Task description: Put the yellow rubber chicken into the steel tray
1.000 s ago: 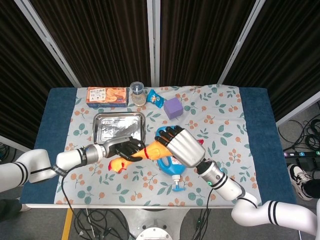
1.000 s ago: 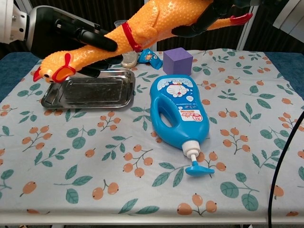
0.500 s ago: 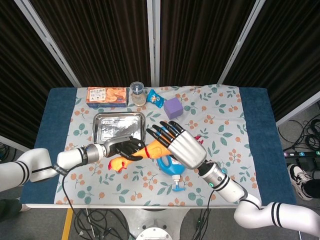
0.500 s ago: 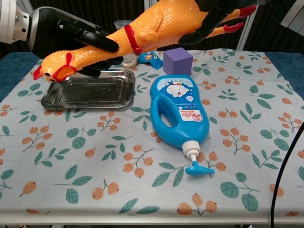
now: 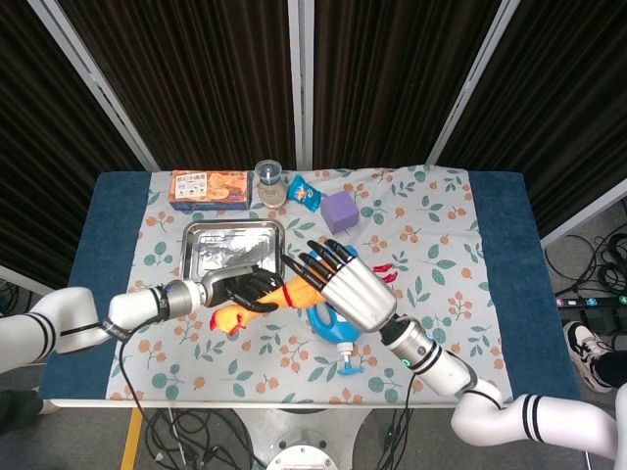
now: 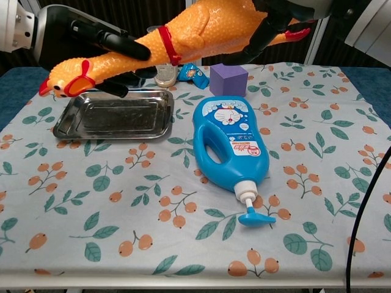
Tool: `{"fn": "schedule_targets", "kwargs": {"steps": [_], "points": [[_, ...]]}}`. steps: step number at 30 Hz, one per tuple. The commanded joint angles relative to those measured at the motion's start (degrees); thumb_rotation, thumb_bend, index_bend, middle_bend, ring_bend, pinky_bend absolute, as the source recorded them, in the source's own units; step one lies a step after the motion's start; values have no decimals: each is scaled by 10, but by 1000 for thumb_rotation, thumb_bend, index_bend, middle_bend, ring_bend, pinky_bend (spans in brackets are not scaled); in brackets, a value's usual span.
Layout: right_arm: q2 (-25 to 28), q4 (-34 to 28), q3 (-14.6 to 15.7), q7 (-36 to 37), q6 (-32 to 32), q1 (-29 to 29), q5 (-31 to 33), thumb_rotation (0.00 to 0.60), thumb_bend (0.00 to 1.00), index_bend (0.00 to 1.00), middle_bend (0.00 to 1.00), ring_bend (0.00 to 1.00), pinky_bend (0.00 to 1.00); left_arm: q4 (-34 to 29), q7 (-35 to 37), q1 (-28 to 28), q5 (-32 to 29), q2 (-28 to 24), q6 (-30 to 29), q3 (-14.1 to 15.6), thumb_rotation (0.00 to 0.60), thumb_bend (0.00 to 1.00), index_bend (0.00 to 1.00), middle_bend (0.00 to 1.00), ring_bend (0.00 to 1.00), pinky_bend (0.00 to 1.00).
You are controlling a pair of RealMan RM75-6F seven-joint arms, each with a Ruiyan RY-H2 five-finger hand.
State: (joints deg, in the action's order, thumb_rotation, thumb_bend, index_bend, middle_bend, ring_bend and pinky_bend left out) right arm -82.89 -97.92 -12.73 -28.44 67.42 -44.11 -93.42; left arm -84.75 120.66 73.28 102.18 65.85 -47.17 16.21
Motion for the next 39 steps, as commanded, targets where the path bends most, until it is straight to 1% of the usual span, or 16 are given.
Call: {"fn": "schedule_targets", "kwargs": {"steps": [1, 4, 7, 11, 15, 19, 23, 25, 27, 28, 29, 30, 32, 33, 35, 39], "points": [[-7, 7, -4, 2, 3, -5, -3, 600, 96, 185, 320, 241, 275, 1, 5, 1, 4, 0, -4, 3, 600, 767, 767, 865, 809, 934], [-16, 21, -10, 3, 13, -10, -10, 600, 337, 357, 427, 363, 359, 1, 5, 2, 7, 1, -6, 7, 600, 767, 767, 865, 809, 934], [-20, 28, -14, 4, 17, -14, -15, 600, 509, 517, 568, 508, 489, 1, 7, 2, 9, 1, -10, 10, 600, 768, 767, 865, 809, 934], [-23, 33, -16, 11, 22, -19, -22, 600, 694, 709, 717, 669, 680, 2, 7, 3, 10, 0, -13, 15, 600, 769, 767, 865, 810, 934], [-24, 34, -15, 17, 22, -22, -24, 600, 879, 876, 827, 788, 832, 3, 9, 4, 11, 0, -16, 17, 600, 768, 767, 865, 810, 934], [-24, 33, -12, 20, 21, -22, -23, 600, 978, 978, 899, 856, 897, 3, 7, 4, 12, 1, -19, 20, 600, 768, 767, 865, 810, 934], [-22, 31, -10, 20, 24, -21, -23, 600, 999, 1000, 927, 874, 915, 3, 4, 5, 11, 2, -19, 21, 600, 768, 767, 866, 809, 935], [-20, 30, -9, 20, 24, -20, -22, 600, 960, 986, 926, 867, 903, 3, 2, 6, 10, 2, -18, 22, 600, 769, 767, 866, 809, 935], [-14, 24, -6, 21, 19, -17, -15, 600, 765, 897, 886, 805, 849, 3, -3, 6, 7, 3, -15, 22, 600, 768, 767, 866, 810, 935], [-11, 20, -6, 18, 16, -15, -9, 600, 613, 815, 836, 749, 802, 3, -10, 6, 4, 3, -11, 21, 600, 769, 767, 866, 810, 934], [-8, 16, -6, 14, 14, -14, -3, 600, 386, 684, 746, 661, 724, 3, -18, 6, 0, 3, -8, 20, 600, 769, 767, 866, 810, 934], [-6, 12, -6, 12, 11, -13, 2, 600, 161, 510, 621, 547, 620, 1, -26, 5, -4, 3, -5, 19, 600, 768, 767, 865, 810, 935], [1, -2, -5, 10, 2, -9, 19, 600, 10, 268, 453, 392, 478, -3, -40, 3, -13, 2, 2, 16, 600, 768, 767, 865, 809, 934], [5, -8, -4, 10, -2, -7, 26, 600, 0, 148, 369, 316, 408, -4, -44, 3, -16, 2, 4, 14, 600, 768, 767, 865, 809, 934], [14, -23, -4, 8, -8, -4, 39, 600, 0, 26, 242, 204, 299, -7, -55, 2, -23, 1, 11, 12, 600, 768, 767, 865, 809, 935], [33, -43, -3, 22, -11, 3, 54, 600, 0, 0, 91, 72, 184, -12, -80, -4, -39, -1, 20, 4, 600, 768, 767, 865, 809, 934]]}}
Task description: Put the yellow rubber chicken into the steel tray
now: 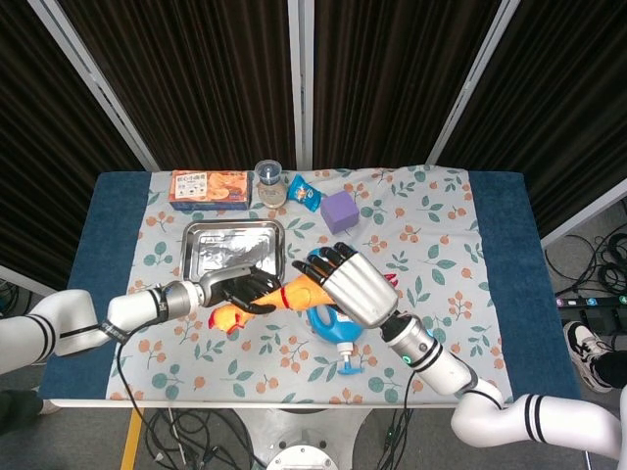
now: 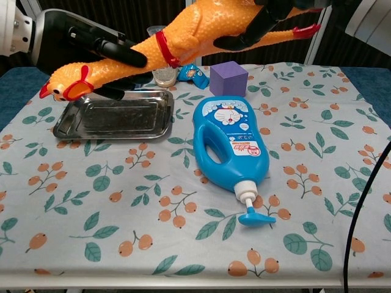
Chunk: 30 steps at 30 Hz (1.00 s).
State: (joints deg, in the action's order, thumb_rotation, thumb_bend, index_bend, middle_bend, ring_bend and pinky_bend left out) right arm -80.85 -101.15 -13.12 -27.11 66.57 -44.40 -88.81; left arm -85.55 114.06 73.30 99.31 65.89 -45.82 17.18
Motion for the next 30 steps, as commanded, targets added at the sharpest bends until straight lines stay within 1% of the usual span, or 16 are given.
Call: {"fn": "schedule_targets", "kwargs": {"steps": [1, 6, 10, 13, 16, 17, 19, 21, 24, 27, 30], "points": [[17, -15, 1, 13, -2, 8, 9, 600, 0, 0, 70, 57, 172, -5, -20, -6, -14, -2, 10, -7, 600, 768, 767, 865, 809, 934], [49, -30, 8, 43, 12, 26, 4, 600, 0, 0, 37, 40, 161, -9, -78, -19, -40, -1, 28, -17, 600, 768, 767, 866, 809, 934], [83, -37, 17, 80, 33, 48, -9, 600, 0, 0, 35, 40, 160, -8, -162, -39, -77, -3, 41, -31, 600, 768, 767, 866, 808, 934], [110, -32, 34, 108, 51, 72, -22, 600, 0, 0, 37, 40, 159, -2, -230, -54, -104, -1, 53, -40, 600, 768, 768, 865, 804, 934], [133, -18, 54, 131, 74, 99, -34, 600, 0, 0, 38, 41, 158, 15, -306, -74, -139, 6, 60, -53, 600, 768, 772, 865, 800, 932], [140, -12, 60, 139, 86, 110, -38, 600, 0, 0, 39, 42, 158, 27, -343, -84, -150, 12, 56, -59, 600, 768, 772, 864, 792, 926], [151, -5, 66, 153, 104, 127, -43, 600, 0, 0, 42, 42, 158, 46, -395, -97, -168, 21, 54, -66, 600, 769, 772, 858, 769, 910], [164, -1, 71, 170, 123, 144, -45, 600, 0, 0, 47, 42, 158, 72, -450, -112, -187, 35, 49, -77, 600, 769, 772, 851, 745, 869], [179, 4, 73, 194, 140, 163, -40, 600, 0, 0, 61, 45, 158, 114, -499, -130, -202, 61, 43, -93, 600, 770, 771, 826, 694, 731], [192, 7, 74, 208, 147, 175, -37, 600, 0, 0, 62, 45, 157, 165, -539, -140, -221, 92, 50, -111, 600, 769, 769, 805, 664, 688], [200, 7, 76, 211, 158, 186, -44, 600, 0, 0, 62, 45, 157, 218, -584, -148, -244, 124, 68, -127, 600, 770, 764, 770, 608, 644]]}}
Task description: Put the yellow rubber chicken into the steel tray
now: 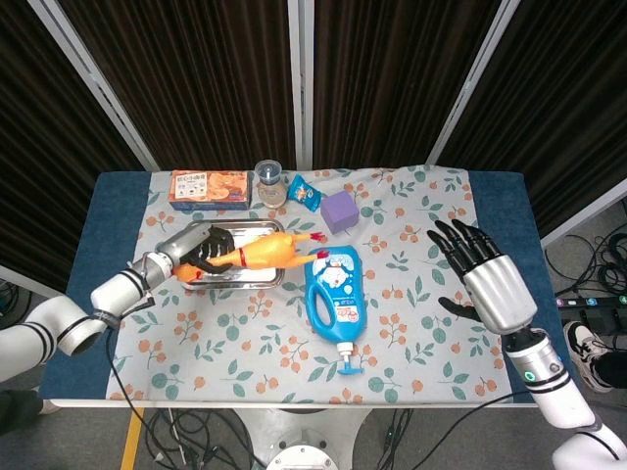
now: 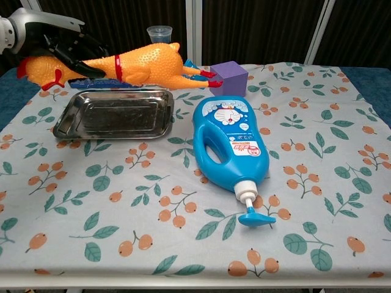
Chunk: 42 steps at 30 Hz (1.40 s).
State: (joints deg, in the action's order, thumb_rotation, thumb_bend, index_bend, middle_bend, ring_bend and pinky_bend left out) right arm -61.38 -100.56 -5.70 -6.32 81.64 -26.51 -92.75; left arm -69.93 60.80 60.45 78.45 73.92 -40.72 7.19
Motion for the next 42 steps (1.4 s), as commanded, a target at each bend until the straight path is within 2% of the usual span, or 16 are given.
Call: {"fn": "schedule_targets", "kwargs": {"steps": [1, 5, 8, 13, 19, 21, 24, 27, 30, 34, 36, 39, 42], "points": [[7, 0, 2, 4, 11, 10, -7, 600, 0, 0, 64, 45, 157, 76, -62, -23, -45, 53, 23, -32, 600, 770, 762, 757, 590, 635], [9, 4, 0, 13, 13, 20, 0, 600, 0, 0, 70, 46, 157, 128, -103, -41, -79, 89, 44, -51, 600, 771, 755, 696, 508, 589], [6, 9, -1, 19, 12, 23, 2, 600, 0, 0, 69, 46, 157, 162, -151, -56, -84, 111, 43, -54, 600, 770, 746, 645, 457, 565], [2, 15, -3, 22, 7, 27, 6, 600, 0, 0, 70, 46, 157, 183, -211, -73, -88, 134, 43, -61, 600, 757, 684, 537, 362, 492], [1, 16, -6, 27, 11, 36, 8, 600, 0, 0, 70, 46, 157, 186, -284, -86, -101, 145, 43, -79, 600, 665, 454, 358, 228, 407], [3, 15, -7, 29, 14, 39, 8, 600, 0, 0, 70, 46, 157, 181, -312, -91, -113, 145, 39, -89, 600, 592, 345, 285, 187, 383], [5, 14, -9, 33, 17, 44, 9, 600, 0, 0, 70, 46, 157, 159, -348, -96, -136, 137, 40, -103, 600, 451, 248, 196, 130, 351], [6, 15, -9, 36, 18, 48, 10, 600, 0, 0, 70, 46, 157, 133, -385, -102, -158, 126, 40, -115, 600, 335, 210, 145, 107, 320], [8, 19, -11, 39, 19, 52, 13, 600, 0, 0, 70, 46, 157, 98, -409, -110, -178, 110, 34, -128, 600, 260, 184, 101, 84, 271], [12, 28, -11, 45, 24, 61, 19, 600, 0, 0, 71, 46, 157, 35, -416, -136, -202, 77, -13, -157, 600, 233, 175, 88, 77, 256], [16, 38, -9, 49, 22, 67, 24, 600, 0, 0, 83, 55, 170, -22, -417, -156, -205, 35, -34, -164, 600, 229, 175, 88, 77, 257], [24, 54, 1, 61, 11, 78, 36, 600, 20, 0, 132, 74, 192, -95, -451, -193, -203, -22, -94, -161, 600, 227, 176, 92, 77, 259], [16, 74, 1, 76, 21, 95, 57, 600, 104, 0, 169, 115, 224, -145, -505, -241, -193, -52, -183, -147, 600, 227, 180, 102, 77, 260]]}}
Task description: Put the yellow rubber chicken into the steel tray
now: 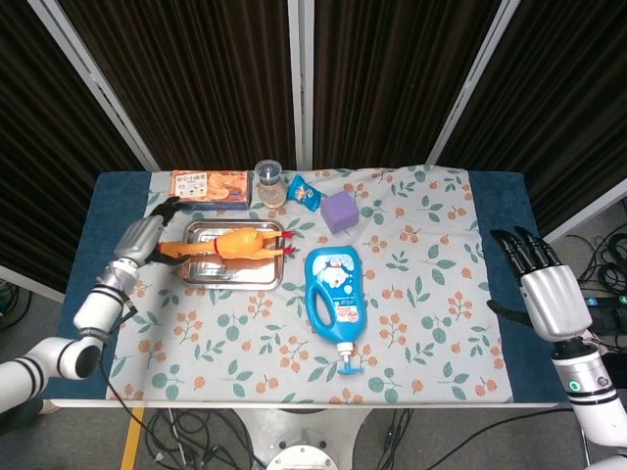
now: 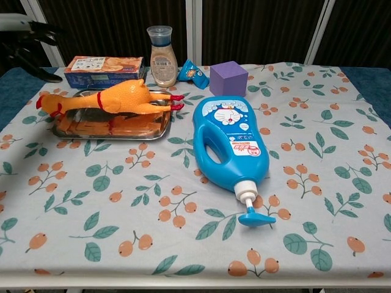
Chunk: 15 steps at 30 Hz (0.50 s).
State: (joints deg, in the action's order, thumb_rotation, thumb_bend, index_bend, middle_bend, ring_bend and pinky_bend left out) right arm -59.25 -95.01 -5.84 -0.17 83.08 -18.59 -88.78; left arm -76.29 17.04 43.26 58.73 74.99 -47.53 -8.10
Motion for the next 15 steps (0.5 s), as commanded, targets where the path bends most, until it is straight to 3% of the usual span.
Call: {"fn": "schedule_targets", "kwargs": {"steps": [1, 8, 15], "points": [[-9, 26, 3, 24, 8, 21, 23, 600, 124, 2, 178, 129, 234, -94, -83, -84, 8, -68, -143, 11, 600, 227, 181, 104, 77, 260], [-24, 70, 30, 98, 18, 64, 28, 600, 111, 0, 98, 83, 206, -141, -141, -204, 74, -77, -319, 64, 600, 218, 186, 113, 78, 256], [-34, 81, 56, 136, 33, 104, 20, 600, 91, 0, 2, 0, 99, -168, -173, -292, 133, -66, -414, 109, 600, 214, 188, 113, 77, 253]]}}
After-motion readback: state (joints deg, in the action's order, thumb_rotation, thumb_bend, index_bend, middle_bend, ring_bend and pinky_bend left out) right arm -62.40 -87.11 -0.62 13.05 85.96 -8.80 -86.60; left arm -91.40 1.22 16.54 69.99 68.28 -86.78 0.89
